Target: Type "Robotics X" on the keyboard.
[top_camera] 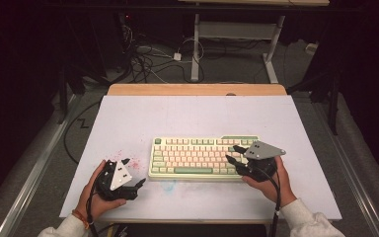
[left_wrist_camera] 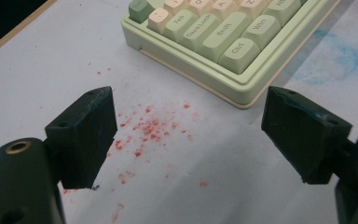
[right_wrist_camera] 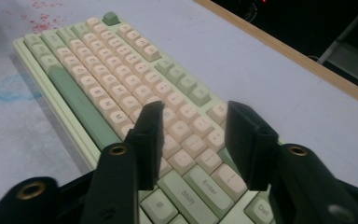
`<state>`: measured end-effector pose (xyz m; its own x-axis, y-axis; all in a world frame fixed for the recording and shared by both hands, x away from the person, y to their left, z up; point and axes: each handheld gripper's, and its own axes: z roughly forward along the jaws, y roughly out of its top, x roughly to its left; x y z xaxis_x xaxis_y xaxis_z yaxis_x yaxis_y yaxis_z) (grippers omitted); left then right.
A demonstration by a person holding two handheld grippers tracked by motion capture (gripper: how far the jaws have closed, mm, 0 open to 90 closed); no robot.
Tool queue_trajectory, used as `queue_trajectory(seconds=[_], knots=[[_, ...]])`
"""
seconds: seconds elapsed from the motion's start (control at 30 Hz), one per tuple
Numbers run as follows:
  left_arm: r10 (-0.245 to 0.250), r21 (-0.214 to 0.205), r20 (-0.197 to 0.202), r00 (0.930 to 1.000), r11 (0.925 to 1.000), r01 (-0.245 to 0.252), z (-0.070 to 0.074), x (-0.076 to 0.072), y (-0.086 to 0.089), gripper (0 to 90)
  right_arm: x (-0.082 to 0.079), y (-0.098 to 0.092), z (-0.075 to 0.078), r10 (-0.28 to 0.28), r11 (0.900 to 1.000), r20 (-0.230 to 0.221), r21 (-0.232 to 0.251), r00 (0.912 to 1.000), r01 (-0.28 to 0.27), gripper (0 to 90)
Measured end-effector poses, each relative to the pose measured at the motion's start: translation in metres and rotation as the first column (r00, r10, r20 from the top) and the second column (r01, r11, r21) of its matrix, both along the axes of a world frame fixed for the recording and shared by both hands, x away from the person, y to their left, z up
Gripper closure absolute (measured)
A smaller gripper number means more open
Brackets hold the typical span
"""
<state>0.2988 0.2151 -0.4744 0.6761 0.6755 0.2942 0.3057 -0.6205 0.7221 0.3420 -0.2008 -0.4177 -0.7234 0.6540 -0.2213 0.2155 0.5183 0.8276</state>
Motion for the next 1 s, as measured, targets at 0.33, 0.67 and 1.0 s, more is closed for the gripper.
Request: queue_trajectory(seconds=[0.33,0.67,1.0], knots=[[0.002,-0.008,-0.009,1.0,1.0,-0.002,-0.001,0.001,-0.001,17.1,0.003,0.005,0.0,0.02,0.9998,-0.01,-0.008,0.9998,-0.02,62.9],[0.001,0.001,-0.026,0.9997,1.0,-0.001,-0.002,0.002,-0.003,17.5,0.008,0.01,-0.001,0.041,0.9991,-0.027,-0.005,0.9988,-0.041,80.6],[-0.007,0.005,-0.028,0.9996,1.0,0.007,-0.001,0.0,-0.006,17.9,0.012,0.0,-0.007,0.033,0.9976,-0.073,-0.058,0.9968,-0.037,90.0]])
